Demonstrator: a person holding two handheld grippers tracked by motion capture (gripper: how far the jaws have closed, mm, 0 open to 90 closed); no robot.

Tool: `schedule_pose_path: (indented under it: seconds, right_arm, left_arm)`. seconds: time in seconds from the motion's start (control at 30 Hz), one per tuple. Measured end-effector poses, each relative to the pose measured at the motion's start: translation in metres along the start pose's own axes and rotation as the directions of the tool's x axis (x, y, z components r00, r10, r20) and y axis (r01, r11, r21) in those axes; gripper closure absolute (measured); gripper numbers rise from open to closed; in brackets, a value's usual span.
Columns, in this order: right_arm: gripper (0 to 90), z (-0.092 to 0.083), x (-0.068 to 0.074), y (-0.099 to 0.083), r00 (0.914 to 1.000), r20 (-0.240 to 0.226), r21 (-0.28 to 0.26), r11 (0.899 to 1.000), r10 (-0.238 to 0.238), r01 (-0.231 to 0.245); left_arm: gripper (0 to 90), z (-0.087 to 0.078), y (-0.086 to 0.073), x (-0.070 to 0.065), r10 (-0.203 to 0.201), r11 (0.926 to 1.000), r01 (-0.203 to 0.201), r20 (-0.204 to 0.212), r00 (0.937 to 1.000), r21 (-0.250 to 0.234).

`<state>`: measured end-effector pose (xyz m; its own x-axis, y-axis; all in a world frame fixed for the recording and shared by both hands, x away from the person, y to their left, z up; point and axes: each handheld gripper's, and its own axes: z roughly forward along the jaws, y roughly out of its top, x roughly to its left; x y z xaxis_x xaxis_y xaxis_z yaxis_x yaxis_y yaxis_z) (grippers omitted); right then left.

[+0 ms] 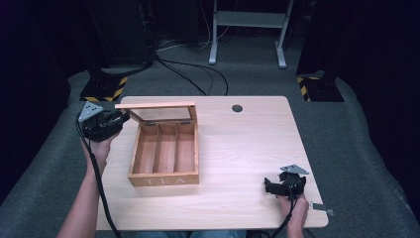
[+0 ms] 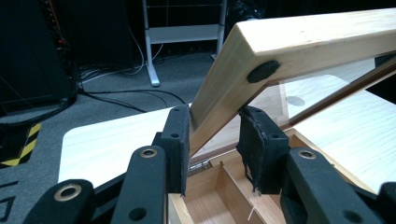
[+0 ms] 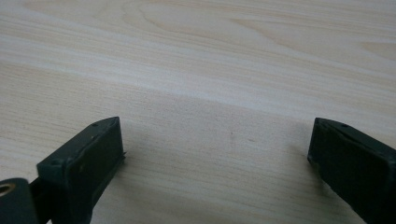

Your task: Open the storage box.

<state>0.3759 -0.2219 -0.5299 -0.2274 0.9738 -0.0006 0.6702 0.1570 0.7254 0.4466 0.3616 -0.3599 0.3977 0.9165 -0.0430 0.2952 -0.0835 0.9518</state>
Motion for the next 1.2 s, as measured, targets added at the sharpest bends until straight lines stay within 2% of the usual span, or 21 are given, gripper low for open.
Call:
schedule_pose_path:
  seconds: [1.2]
  right_arm:
    - [2.9,0.0000,0.0000,0.0000,1.0000,0.000,0.000,1.000,0.000,0.000]
  left_arm:
    - [63.4,-0.0019,-0.0023,-0.0005,0.013,0.9999,-0.013,0.003,0.9999,0.000]
